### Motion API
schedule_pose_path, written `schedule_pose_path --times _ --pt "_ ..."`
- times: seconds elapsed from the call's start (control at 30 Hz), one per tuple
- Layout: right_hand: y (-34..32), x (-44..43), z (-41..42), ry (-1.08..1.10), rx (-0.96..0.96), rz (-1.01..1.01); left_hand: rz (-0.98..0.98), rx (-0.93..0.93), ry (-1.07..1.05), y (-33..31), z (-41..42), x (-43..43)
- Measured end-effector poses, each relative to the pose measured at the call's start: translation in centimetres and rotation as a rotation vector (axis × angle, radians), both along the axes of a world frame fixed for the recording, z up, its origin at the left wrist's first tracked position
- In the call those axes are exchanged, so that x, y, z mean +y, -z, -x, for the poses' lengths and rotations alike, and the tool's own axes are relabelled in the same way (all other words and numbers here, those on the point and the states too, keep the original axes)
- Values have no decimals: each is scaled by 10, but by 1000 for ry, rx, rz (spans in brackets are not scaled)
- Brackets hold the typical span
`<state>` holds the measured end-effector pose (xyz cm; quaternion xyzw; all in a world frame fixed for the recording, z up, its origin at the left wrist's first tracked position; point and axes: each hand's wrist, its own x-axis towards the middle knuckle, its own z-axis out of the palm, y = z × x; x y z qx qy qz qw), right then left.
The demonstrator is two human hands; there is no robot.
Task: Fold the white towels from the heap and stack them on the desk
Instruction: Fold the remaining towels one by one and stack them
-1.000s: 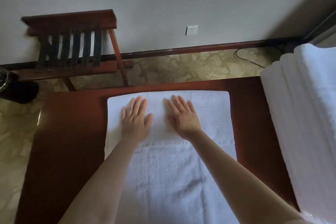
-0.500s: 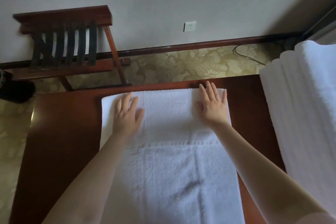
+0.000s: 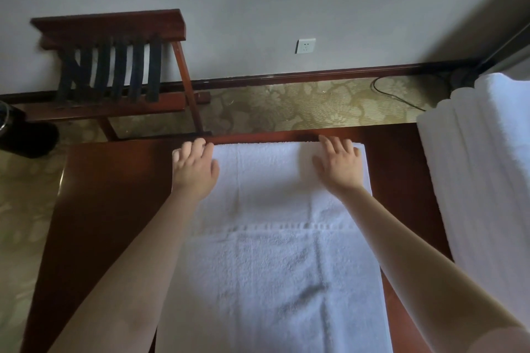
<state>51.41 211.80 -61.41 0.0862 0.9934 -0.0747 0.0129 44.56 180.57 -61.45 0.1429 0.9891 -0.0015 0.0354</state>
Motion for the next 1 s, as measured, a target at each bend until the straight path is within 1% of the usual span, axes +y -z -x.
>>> schedule_pose_path --times 0.03,0.07,0.17,0.23,0.3,0.37,0.43,0.5,0.57,0.8,1.0 --pt "-6 4 5 20 -43 -31 17 3 -2 -4 1 3" --pt "-13 7 11 34 -103 -42 30 -35 -37 -9 5 5" --pt "-29 13 25 80 -256 61 46 -222 -200 -28 20 9" --pt "-40 13 27 101 -286 104 44 -300 -271 -40 27 10" --pt "-50 13 22 117 -245 126 36 -307 -313 -49 26 9" --pt "-60 13 10 136 -170 169 0 -286 -340 -59 18 5" --pt "-70 11 -7 138 -85 202 -105 -237 -346 -66 4 -2" --pt "-83 8 -25 139 -5 229 -209 -169 -316 -76 -11 -10" --pt "-97 2 -44 150 56 248 -267 -112 -281 -89 -28 -15" --pt "-133 -17 -124 211 236 294 -264 41 -136 -129 -103 -39" --pt "-140 -35 -200 215 243 290 -244 191 -35 -134 -176 -59"
